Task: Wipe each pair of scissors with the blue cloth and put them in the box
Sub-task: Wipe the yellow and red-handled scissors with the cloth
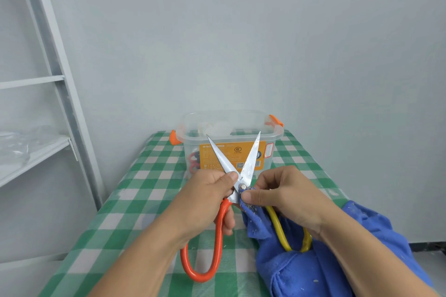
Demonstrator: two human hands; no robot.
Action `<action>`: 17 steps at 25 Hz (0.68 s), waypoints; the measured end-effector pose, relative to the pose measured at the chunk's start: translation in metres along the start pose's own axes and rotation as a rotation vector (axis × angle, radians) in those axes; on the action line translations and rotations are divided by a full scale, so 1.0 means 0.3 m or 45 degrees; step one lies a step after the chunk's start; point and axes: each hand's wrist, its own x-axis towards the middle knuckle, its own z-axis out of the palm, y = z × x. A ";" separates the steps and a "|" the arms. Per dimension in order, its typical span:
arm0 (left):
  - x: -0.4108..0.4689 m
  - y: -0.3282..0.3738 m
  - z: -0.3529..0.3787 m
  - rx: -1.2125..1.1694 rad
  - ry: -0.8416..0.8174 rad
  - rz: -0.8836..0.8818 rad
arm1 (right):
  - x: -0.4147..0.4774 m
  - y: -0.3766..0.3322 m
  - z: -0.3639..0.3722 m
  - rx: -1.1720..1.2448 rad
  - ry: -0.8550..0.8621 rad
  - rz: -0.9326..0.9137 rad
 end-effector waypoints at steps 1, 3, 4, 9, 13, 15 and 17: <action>0.000 0.000 0.002 0.009 -0.013 0.006 | -0.002 -0.006 0.007 -0.034 0.021 -0.006; -0.002 0.001 0.006 0.019 -0.035 0.022 | -0.008 -0.017 0.018 -0.067 0.044 -0.027; -0.003 0.001 0.007 0.020 -0.037 0.025 | -0.009 -0.020 0.020 -0.054 0.044 -0.028; -0.002 0.005 0.007 0.016 -0.024 0.027 | -0.016 -0.017 -0.019 0.101 -0.003 0.064; -0.003 0.001 0.000 0.035 -0.023 0.000 | -0.019 -0.009 -0.025 0.165 -0.048 0.044; -0.002 -0.001 -0.002 0.046 -0.019 0.000 | -0.018 -0.011 -0.015 0.114 -0.010 0.009; 0.000 -0.002 -0.003 0.048 -0.010 -0.002 | -0.016 -0.014 -0.008 0.053 0.031 -0.008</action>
